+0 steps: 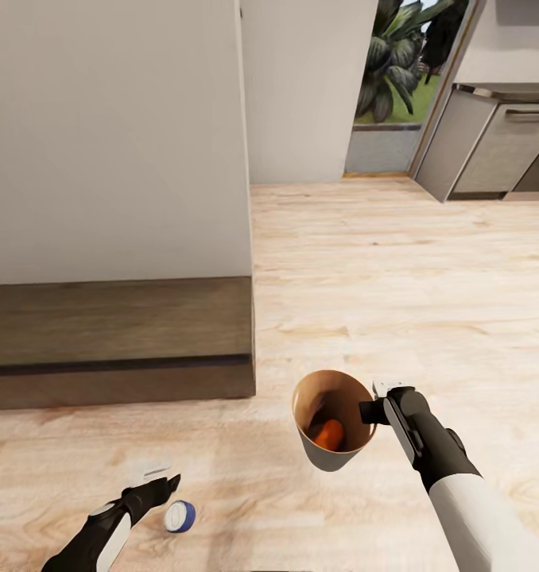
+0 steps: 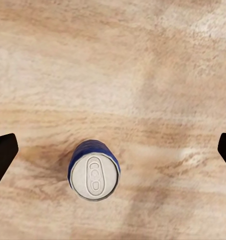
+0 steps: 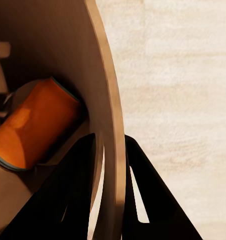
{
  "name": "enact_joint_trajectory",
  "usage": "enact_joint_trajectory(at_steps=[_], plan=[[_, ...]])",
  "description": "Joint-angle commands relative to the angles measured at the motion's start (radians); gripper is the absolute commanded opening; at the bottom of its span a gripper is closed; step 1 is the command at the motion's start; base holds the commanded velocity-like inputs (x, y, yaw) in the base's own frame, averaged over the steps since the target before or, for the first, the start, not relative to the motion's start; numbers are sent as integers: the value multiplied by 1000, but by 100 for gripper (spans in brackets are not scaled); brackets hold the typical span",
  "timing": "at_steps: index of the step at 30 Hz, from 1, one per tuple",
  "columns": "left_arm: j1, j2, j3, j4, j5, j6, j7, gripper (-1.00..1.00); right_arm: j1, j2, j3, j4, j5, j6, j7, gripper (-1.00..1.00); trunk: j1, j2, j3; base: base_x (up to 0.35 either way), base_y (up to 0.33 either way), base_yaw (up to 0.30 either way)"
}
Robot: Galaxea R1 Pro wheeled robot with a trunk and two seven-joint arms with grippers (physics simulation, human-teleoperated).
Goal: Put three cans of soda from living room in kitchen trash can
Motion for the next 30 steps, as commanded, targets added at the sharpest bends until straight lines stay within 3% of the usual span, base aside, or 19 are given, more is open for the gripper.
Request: enact_joint_trajectory(at_steps=[1,19,30], plan=[[0,0,0,0,0,0,0,100,0,0,0,0,-17,0,5,-100,0,0,-2,0,0,0],[0,0,2,-15,0,0,-1,100,0,0,0,0,-16,0,5,-100,0,0,-18,0,0,0],[0,0,2,-14,0,-1,-2,100,0,0,1,0,-16,-1,5,-100,42,-77,-52,0,0,0]])
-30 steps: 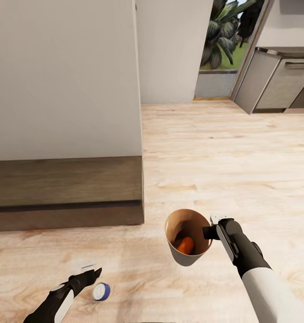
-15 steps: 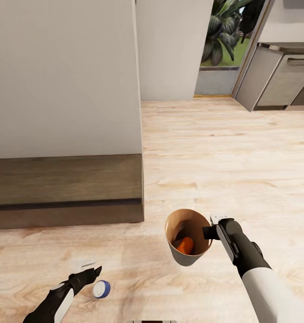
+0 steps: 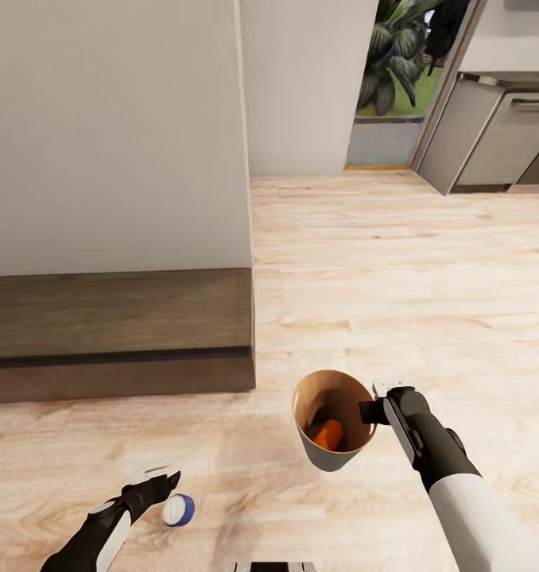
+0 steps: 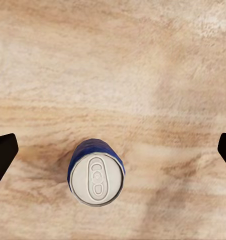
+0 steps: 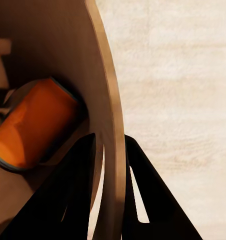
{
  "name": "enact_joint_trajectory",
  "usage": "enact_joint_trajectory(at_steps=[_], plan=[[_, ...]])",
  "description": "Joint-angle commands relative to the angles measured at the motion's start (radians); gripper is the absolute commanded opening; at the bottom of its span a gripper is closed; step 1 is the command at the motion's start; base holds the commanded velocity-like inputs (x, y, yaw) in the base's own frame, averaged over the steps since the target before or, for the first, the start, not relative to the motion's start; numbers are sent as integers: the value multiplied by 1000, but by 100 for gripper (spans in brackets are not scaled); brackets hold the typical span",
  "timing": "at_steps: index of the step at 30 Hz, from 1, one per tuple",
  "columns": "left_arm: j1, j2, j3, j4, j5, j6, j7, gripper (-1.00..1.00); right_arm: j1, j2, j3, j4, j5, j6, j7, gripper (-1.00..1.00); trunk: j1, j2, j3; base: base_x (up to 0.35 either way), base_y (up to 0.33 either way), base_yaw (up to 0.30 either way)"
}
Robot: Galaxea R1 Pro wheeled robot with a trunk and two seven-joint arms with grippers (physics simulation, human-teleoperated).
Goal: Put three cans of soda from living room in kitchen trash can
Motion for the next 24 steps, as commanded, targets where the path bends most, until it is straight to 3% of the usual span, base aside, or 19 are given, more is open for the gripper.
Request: enact_joint_trajectory(at_steps=[1,24], plan=[[0,0,0,0,0,0,0,100,0,1,0,0,-17,-1,5,-100,4,-7,-3,0,0,0],[0,0,0,0,0,-1,0,100,0,1,0,0,-17,-1,5,-100,92,-168,-75,0,0,0]])
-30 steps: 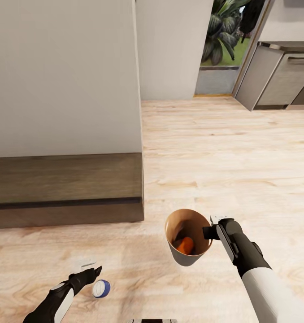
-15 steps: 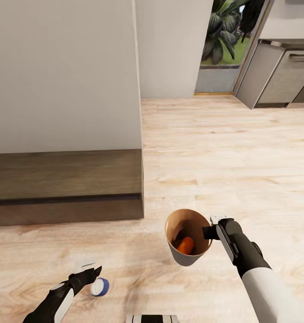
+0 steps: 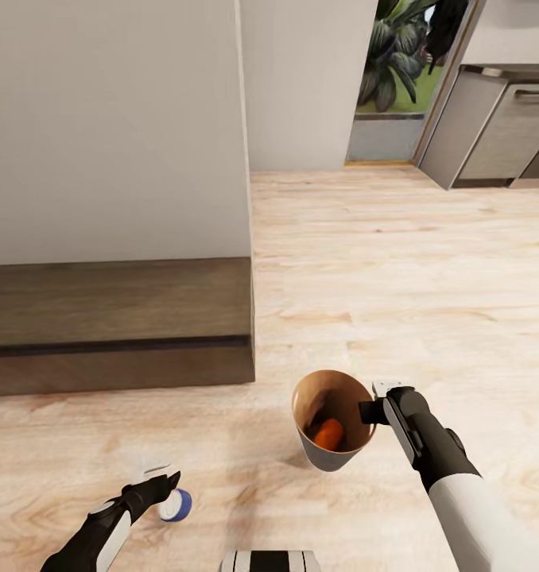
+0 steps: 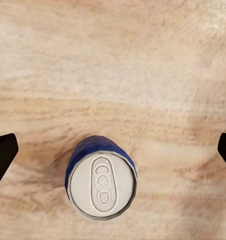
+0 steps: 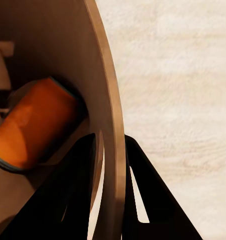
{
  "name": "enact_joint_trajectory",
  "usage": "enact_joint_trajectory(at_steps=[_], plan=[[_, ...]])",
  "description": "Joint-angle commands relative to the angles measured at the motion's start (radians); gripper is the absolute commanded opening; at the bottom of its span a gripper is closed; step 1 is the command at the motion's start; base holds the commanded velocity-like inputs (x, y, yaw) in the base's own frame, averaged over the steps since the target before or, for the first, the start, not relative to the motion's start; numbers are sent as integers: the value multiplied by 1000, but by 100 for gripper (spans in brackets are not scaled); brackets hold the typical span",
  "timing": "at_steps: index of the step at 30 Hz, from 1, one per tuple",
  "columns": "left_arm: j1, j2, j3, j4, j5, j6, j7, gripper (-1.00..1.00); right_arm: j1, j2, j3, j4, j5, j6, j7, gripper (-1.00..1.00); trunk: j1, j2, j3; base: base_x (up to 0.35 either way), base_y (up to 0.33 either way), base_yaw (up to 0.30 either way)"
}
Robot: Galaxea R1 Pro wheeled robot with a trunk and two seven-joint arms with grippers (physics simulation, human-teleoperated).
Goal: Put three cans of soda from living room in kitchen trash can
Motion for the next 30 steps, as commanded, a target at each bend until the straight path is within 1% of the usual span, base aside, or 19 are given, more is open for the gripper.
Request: enact_joint_trajectory(at_steps=[1,9,17,24,30], plan=[[0,0,0,0,0,0,0,100,0,0,0,0,-16,0,5,-100,4,-7,-3,0,0,0],[0,0,0,0,0,0,0,100,0,0,1,0,-17,-1,5,-100,35,-63,-28,0,0,0],[0,0,0,0,0,0,0,100,0,0,1,0,-16,-1,5,-100,35,-63,-28,0,0,0],[0,0,0,0,0,0,0,100,0,0,1,0,-16,-1,5,-100,61,-112,-50,0,0,0],[0,0,-1,0,0,0,0,100,0,0,1,0,-16,-1,5,-100,61,-112,-50,0,0,0]])
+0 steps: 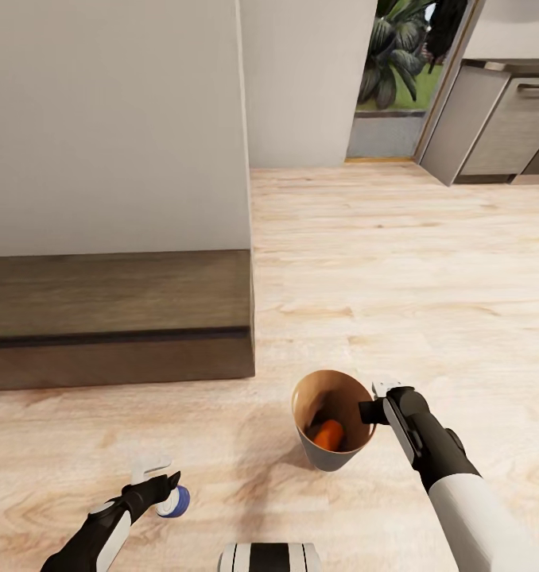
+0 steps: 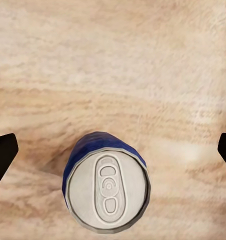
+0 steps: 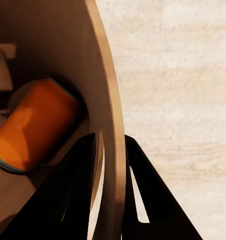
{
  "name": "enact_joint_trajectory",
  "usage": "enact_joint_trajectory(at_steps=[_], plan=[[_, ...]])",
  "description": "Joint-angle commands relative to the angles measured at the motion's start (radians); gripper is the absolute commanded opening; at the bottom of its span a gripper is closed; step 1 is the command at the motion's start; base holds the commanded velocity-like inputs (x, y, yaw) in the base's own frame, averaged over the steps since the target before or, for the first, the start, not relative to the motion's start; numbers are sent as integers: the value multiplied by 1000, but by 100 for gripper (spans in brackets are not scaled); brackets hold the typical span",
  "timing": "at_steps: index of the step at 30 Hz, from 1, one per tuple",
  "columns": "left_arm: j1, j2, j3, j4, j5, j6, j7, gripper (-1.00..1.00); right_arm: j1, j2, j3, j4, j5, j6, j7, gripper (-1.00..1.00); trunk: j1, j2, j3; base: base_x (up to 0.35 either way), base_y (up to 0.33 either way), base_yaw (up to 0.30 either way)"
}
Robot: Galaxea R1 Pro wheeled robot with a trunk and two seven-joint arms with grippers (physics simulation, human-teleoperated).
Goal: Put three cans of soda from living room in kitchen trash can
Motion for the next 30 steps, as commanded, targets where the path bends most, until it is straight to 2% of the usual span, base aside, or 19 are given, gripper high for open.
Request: enact_joint_trajectory(at_steps=[1,12,20,23,27,30], plan=[[0,0,0,0,0,0,0,100,0,0,0,0,-15,0,5,-100,0,0,0,0,0,0],[0,0,0,0,0,0,0,100,0,-1,0,-15,-12,-3,2,-100,0,0,0,0,0,0],[0,0,0,0,0,0,0,100,0,-2,0,-144,-6,0,1,-100,0,0,0,0,0,0],[0,0,0,0,0,0,0,100,0,-2,0,-219,20,15,2,-100,0,0,0,0,0,0],[0,0,0,0,0,0,0,100,0,-2,-1,-318,81,78,3,-100,0,0,0,0,0,0],[0,0,0,0,0,0,0,100,0,-2,-2,-354,96,92,3,-100,0,0,0,0,0,0]])
